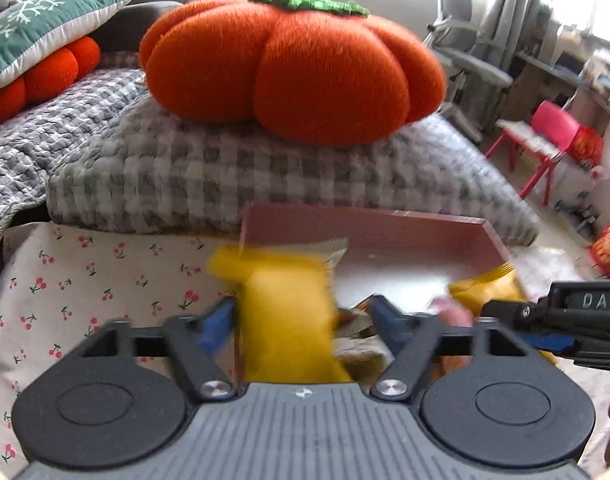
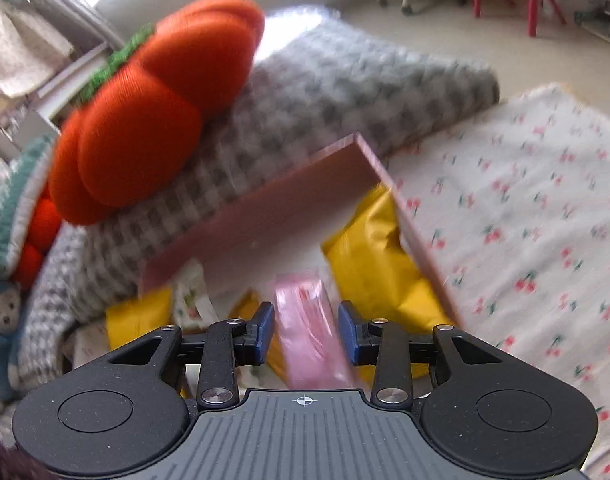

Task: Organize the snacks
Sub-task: 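Open both grippers to drop the snacks into the box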

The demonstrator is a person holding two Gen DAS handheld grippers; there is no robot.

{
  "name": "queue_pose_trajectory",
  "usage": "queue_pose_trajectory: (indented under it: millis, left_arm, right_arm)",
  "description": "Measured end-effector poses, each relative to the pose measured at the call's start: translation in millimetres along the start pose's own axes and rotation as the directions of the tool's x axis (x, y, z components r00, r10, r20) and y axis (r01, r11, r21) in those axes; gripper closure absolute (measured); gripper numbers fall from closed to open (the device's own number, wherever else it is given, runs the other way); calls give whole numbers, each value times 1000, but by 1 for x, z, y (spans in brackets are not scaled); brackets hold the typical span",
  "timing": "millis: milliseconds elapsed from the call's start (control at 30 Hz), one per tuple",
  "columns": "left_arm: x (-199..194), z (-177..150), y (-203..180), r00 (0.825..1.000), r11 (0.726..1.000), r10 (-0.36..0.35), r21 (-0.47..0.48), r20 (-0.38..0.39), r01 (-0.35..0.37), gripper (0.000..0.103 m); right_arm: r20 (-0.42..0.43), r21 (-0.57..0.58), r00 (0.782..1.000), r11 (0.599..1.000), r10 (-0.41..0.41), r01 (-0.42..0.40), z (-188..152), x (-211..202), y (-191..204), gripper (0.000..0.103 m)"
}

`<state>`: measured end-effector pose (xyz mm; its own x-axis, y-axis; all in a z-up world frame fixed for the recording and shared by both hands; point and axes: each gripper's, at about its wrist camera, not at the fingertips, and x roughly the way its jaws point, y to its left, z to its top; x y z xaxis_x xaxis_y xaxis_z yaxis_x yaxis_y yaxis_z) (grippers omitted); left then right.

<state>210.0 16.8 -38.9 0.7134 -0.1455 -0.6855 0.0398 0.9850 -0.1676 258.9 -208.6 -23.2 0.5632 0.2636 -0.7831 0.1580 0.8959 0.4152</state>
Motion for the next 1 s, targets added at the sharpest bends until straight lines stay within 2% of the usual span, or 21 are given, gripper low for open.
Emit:
queue_pose_trajectory:
  millis: [67, 167, 233, 300, 333, 400, 500, 633, 733, 833, 933, 1000]
  left_arm:
    - [-11, 4, 4, 1000, 999, -25, -28, 15, 25, 25]
    - [-25, 9, 9, 999, 996, -17, -86, 29, 20, 14]
    - [-36, 8, 13, 999, 991, -22, -131, 26, 25, 14]
    - [-46, 5, 13, 1000, 988, -13, -154, 17, 16, 10]
    - [-49, 5, 12, 1000, 987, 7, -162, 6, -6, 7]
    - [-55, 1, 11, 998, 985, 63, -162, -26, -66, 5]
    - [-63, -3, 8, 995, 989, 86, -118, -60, -92, 5]
    - [-80, -13, 14, 989, 980, 124, -144, -76, -134, 5]
    - [-97, -36, 17, 986, 976, 147, -152, -74, -157, 3]
    - [-104, -60, 13, 975, 969, 194, -133, -104, -207, 3]
    - [-111, -74, 9, 974, 970, 182, -135, -137, -201, 4]
    - [-119, -84, 8, 979, 972, 154, -159, -132, -175, 3]
  right_arm:
    - [26, -9, 1000, 1000, 12, -12, 4, -13, 0, 55]
    - [31, -7, 999, 999, 40, -40, 6, -32, -3, 49]
    - [30, 0, 997, 998, 70, -70, 6, -45, -6, 43]
    - [29, -10, 997, 998, 68, -68, 3, -54, -6, 31]
    - [32, -19, 998, 998, 54, -54, 1, -60, -8, 29]
    - [35, -44, 999, 999, 27, -25, -4, -66, -8, 28]
    - [33, -104, 999, 995, 1, 3, -11, -77, -9, 23]
    - [57, -110, 998, 993, -25, 31, -17, -89, -17, 21]
    - [48, -97, 998, 995, -35, 40, -28, -97, -25, 21]
    - [52, -128, 995, 987, -89, 95, -47, -106, -28, 21]
    - [41, -150, 989, 978, -139, 143, -69, -114, -30, 21]
    - [18, -143, 991, 980, -135, 136, -83, -120, -33, 21]
